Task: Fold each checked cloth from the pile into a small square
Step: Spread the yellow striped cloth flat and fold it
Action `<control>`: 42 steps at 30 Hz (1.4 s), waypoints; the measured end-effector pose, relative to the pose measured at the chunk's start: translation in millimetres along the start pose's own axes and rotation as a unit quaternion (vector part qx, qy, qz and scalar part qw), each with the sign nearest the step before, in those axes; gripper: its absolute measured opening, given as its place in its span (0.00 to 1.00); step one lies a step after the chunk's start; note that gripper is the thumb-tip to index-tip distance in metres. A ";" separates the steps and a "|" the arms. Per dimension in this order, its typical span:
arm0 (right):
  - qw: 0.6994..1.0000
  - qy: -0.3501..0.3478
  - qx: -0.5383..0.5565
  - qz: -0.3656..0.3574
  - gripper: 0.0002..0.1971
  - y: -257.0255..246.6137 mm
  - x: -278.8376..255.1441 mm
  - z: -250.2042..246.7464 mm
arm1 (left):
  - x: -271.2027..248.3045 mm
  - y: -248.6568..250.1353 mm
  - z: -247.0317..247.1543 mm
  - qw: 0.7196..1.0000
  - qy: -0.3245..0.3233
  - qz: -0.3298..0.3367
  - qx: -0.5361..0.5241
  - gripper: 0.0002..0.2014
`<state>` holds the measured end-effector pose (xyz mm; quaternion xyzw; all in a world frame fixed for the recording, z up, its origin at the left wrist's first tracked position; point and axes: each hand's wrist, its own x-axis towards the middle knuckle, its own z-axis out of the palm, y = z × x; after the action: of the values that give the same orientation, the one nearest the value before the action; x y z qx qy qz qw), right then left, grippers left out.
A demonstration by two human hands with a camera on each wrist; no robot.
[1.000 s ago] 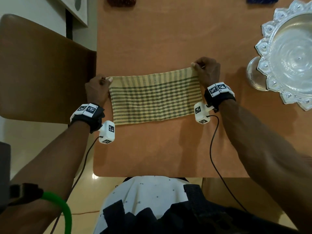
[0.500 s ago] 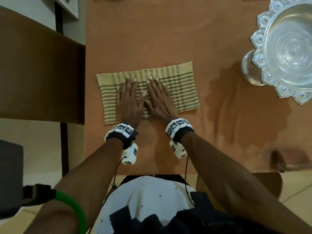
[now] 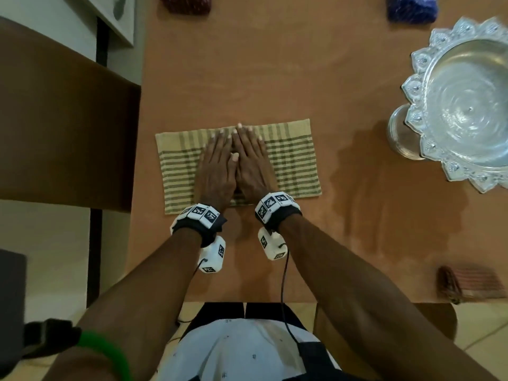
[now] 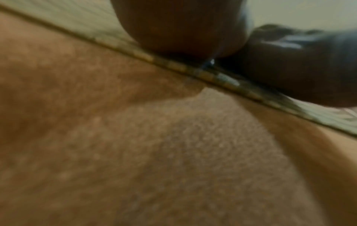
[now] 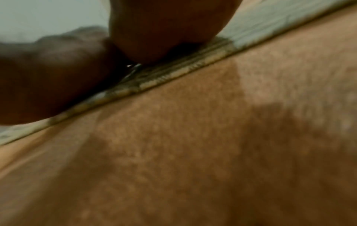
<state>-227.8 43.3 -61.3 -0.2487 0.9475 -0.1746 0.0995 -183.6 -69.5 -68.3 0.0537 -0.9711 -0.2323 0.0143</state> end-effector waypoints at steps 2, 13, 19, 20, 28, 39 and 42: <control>1.000 0.006 -0.016 0.006 0.29 15.3 2.2 2.9 | -1.0 -10.5 1.2 0.999 0.001 -0.015 0.044 0.27; 0.984 0.086 0.029 0.156 0.31 21.6 -6.2 -10.2 | -11.9 -16.6 -9.7 0.983 0.052 -0.146 0.096 0.30; 0.991 0.059 0.027 0.120 0.34 -8.4 -27.8 17.1 | -36.8 -24.3 -3.6 0.980 0.043 -0.175 0.087 0.33; 0.986 0.076 0.022 0.145 0.36 6.8 -33.2 13.2 | -41.2 -29.6 -8.7 0.978 0.045 -0.186 0.089 0.35; 0.978 0.092 0.017 0.188 0.35 89.9 -64.0 -25.5 | -53.3 -51.8 -31.4 0.979 0.020 -0.154 0.134 0.38; 0.833 0.148 0.216 0.488 0.34 60.3 -109.6 -22.6 | 0.1 70.8 -21.3 0.994 -0.012 0.020 -0.106 0.23; 0.815 0.171 0.231 0.503 0.33 54.5 -101.7 -32.7 | 13.7 93.8 -24.7 0.992 -0.023 0.040 -0.115 0.23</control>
<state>-173.6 148.3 -41.6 0.3263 0.8741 -0.3540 0.0648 -205.1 1.0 -3.8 0.0073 -0.9393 -0.3430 0.0078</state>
